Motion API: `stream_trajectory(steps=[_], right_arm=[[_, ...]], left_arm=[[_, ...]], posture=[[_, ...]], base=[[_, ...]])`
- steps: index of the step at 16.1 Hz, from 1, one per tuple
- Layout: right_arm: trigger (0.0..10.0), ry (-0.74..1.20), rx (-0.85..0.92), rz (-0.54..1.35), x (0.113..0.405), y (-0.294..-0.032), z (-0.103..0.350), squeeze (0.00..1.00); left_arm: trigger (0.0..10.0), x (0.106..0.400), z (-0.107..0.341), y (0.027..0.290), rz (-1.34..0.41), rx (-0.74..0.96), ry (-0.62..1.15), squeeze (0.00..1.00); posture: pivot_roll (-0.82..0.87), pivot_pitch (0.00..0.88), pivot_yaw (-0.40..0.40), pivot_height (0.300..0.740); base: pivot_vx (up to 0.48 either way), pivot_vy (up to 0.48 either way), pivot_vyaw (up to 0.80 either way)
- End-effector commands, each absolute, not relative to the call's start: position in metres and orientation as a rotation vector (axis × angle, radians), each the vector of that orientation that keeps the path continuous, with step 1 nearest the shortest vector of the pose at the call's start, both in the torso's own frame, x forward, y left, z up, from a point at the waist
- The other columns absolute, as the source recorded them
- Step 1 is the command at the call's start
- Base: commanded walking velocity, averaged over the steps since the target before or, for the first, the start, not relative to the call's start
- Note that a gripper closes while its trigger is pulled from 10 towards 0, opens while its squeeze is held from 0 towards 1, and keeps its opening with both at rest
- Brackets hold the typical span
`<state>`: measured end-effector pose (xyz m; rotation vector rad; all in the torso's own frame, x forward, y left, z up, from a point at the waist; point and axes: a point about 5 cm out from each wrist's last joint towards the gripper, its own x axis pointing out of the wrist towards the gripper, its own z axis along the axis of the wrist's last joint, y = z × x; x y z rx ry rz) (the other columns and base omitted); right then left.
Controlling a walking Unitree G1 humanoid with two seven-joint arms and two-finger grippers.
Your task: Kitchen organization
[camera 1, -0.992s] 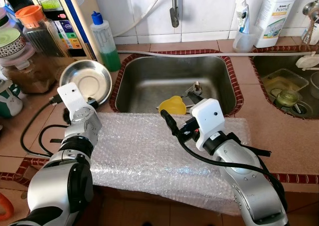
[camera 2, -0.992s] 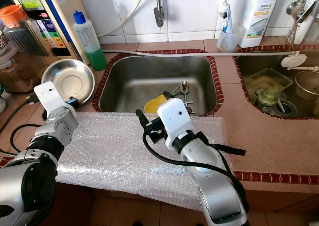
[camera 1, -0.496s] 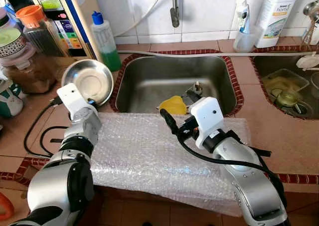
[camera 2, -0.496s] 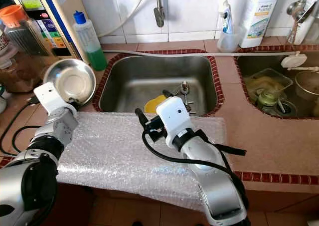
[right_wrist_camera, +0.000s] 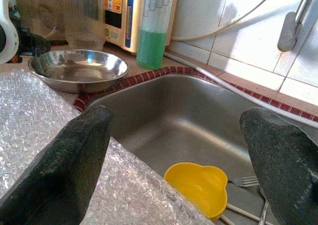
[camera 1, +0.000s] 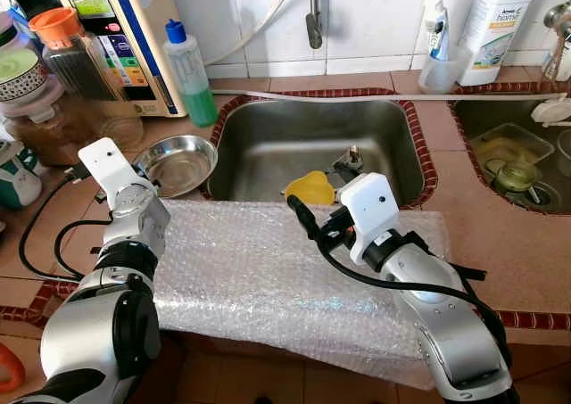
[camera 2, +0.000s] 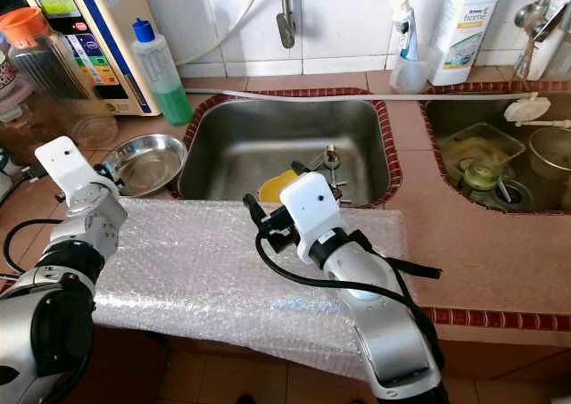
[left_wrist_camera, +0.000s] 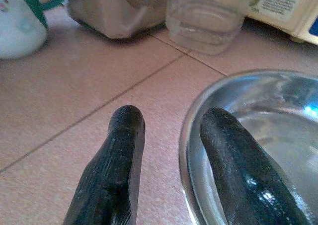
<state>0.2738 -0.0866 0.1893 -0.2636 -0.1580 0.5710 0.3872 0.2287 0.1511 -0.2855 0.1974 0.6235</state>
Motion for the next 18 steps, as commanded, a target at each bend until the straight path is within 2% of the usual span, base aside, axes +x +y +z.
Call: stream_trajectory(steps=[1,3,5,6,13,15,16,18], right_arm=[[10.0,-0.173,-0.264,0.586,0.275,-0.083,0.192,0.44],[10.0,-0.176,-0.266,0.586,0.276,-0.084,0.192,0.44],[10.0,-0.176,-0.267,0.584,0.276,-0.084,0.193,0.43],[10.0,-0.177,-0.265,0.583,0.276,-0.084,0.192,0.44],[10.0,-0.179,-0.265,0.589,0.276,-0.082,0.192,0.44],[10.0,-0.18,-0.266,0.589,0.276,-0.082,0.192,0.43],[10.0,-0.179,-0.267,0.589,0.276,-0.082,0.192,0.43],[10.0,-0.178,-0.267,0.59,0.275,-0.082,0.192,0.43]], left_arm=[[10.0,0.386,0.148,0.229,0.615,-0.291,0.218,0.0],[10.0,0.387,0.143,0.223,0.581,-0.282,0.263,0.0],[10.0,0.388,0.146,0.224,0.566,-0.289,0.236,0.0],[10.0,0.389,0.152,0.227,0.566,-0.323,0.186,1.0],[10.0,0.387,0.153,0.233,0.595,-0.297,0.169,1.0],[10.0,0.384,0.146,0.236,0.643,-0.237,0.228,1.0],[10.0,0.382,0.143,0.238,0.657,-0.225,0.243,0.0],[10.0,0.381,0.14,0.239,0.656,-0.222,0.256,0.0]], posture=[[-0.29,0.13,0.145,0.74],[-0.29,0.131,0.147,0.74],[-0.3,0.131,0.149,0.74],[-0.29,0.131,0.151,0.74],[-0.29,0.132,0.15,0.74],[-0.29,0.134,0.152,0.74],[-0.29,0.133,0.153,0.74],[-0.29,0.131,0.155,0.74]], base=[[0.0,0.0,0.0],[0.0,0.0,0.0],[0.0,0.0,0.0],[0.0,0.0,0.0],[0.0,0.0,0.0],[0.0,0.0,0.0],[0.0,0.0,0.0],[0.0,0.0,0.0]])
